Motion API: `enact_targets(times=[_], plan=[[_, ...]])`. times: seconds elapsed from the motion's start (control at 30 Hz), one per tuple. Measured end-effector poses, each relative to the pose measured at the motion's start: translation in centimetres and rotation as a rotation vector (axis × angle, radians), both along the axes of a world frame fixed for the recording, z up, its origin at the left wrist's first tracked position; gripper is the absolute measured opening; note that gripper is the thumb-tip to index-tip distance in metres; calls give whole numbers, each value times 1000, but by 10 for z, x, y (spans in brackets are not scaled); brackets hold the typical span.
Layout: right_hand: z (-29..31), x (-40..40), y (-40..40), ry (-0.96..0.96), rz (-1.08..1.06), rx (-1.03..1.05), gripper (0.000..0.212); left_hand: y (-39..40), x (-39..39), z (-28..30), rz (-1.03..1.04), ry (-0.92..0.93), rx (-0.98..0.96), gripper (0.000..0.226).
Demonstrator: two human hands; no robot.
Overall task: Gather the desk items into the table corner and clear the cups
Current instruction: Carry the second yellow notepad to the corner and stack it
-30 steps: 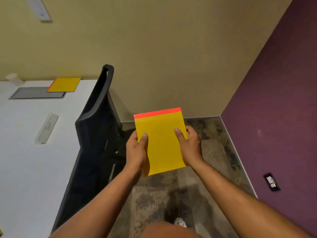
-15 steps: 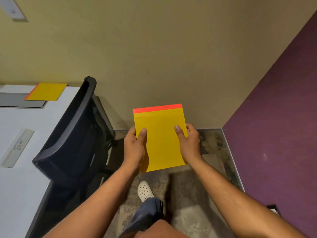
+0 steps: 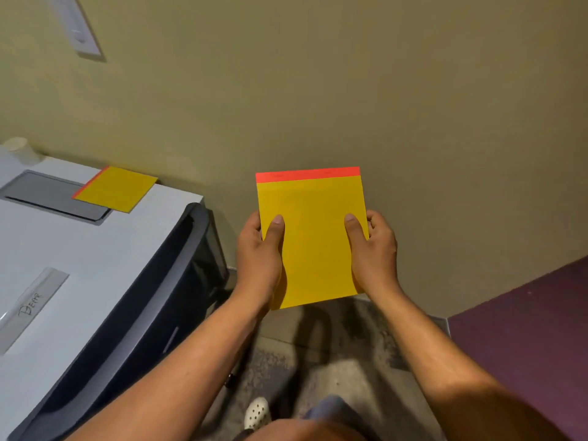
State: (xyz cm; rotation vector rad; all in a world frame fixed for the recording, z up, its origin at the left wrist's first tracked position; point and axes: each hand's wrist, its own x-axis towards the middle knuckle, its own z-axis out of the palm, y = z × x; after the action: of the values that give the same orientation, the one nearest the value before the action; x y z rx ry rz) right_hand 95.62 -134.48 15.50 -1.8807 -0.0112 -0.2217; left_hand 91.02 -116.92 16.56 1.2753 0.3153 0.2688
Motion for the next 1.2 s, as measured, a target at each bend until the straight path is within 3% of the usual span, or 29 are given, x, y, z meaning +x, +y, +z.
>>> enact_targets(times=[0.13,0.3,0.53,0.73,0.93,1.2], plan=[[8,69,41,22,212,29,6,36,42,14,214,-14,40,21],[9,143,99,61,488,82,20,79,85,36,533,9,87,20],[24,205,186,52,819,65,23,126,103,60,914,90,104,21],[18,221,269,40,1014,-14,49,175,96,65,1153,225,200,30],[-7,240,357,47,1200,-226,84,258,97,43,1101,396,215,34],[-51,294,455,36,1291,-478,82,365,124,-32,861,579,101,63]])
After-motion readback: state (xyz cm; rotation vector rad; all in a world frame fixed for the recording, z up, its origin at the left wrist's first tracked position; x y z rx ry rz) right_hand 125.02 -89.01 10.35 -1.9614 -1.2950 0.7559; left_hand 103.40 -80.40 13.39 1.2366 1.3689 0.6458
